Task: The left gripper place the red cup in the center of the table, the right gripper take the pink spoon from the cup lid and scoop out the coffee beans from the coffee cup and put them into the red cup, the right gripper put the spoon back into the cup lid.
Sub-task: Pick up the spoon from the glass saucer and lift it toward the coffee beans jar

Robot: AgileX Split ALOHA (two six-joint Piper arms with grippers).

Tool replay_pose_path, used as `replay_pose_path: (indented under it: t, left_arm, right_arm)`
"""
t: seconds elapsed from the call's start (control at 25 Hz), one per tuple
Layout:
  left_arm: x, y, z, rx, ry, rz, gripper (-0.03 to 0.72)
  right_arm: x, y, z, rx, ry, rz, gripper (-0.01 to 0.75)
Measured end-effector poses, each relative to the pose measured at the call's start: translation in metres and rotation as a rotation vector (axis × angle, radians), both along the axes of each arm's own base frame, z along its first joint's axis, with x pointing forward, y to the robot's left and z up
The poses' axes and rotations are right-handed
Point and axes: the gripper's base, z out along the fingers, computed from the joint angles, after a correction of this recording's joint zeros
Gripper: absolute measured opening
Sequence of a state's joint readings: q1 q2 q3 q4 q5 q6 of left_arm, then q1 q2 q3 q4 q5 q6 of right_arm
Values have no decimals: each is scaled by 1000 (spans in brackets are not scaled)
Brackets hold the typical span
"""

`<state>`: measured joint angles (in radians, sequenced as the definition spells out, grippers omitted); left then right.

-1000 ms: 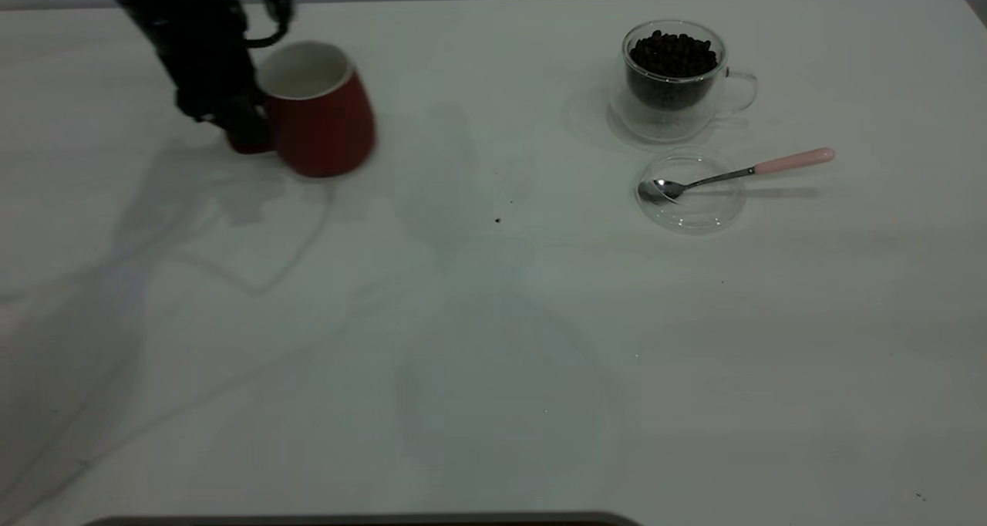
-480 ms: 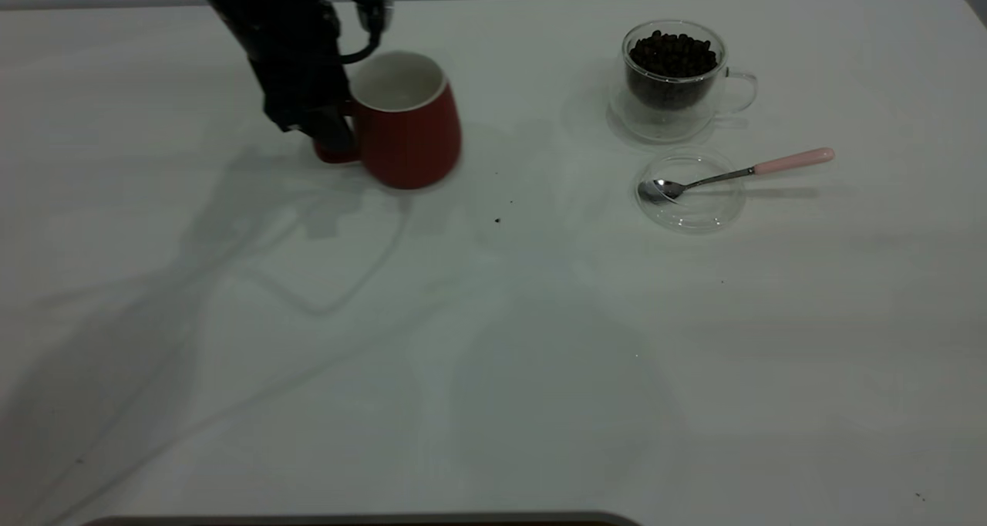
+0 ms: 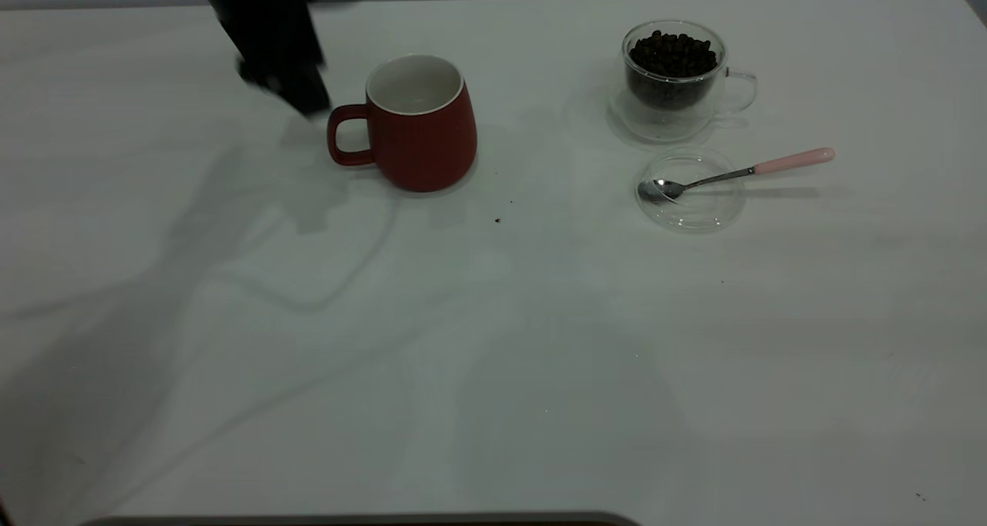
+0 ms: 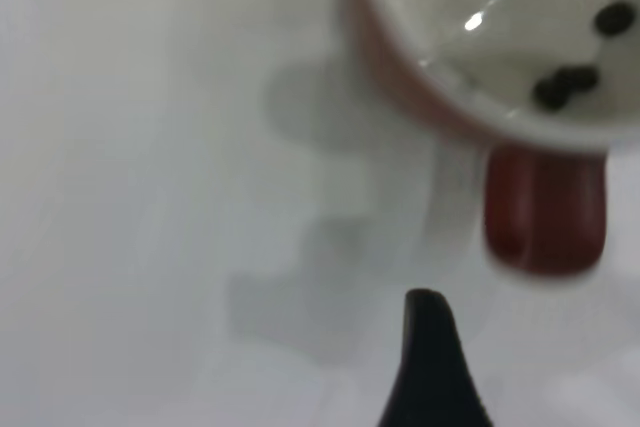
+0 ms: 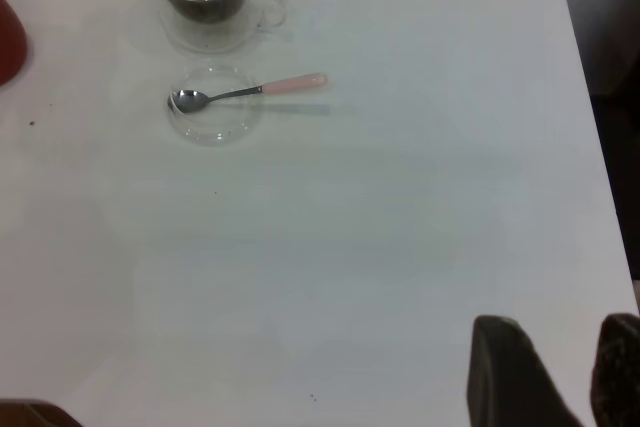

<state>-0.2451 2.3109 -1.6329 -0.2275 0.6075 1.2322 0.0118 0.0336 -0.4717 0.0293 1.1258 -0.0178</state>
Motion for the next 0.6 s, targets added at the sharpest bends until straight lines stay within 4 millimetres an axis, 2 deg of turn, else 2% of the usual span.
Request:
replay_pose_path:
  t: [0.12, 0.28, 0.48, 0.6]
  left_arm:
    - [-7, 9, 47, 23, 9, 86, 586]
    - [-34, 20, 128, 25, 18, 271, 586]
    - [-99, 42, 232, 29, 16, 509, 586]
    - [-131, 52, 281, -54, -107, 606, 586]
  right_arm:
    - [0, 0, 0, 0, 0, 0, 239]
    - [0, 0, 0, 0, 0, 0, 239]
    - [0, 0, 0, 0, 0, 0, 239]
    - [0, 0, 0, 0, 0, 0, 239]
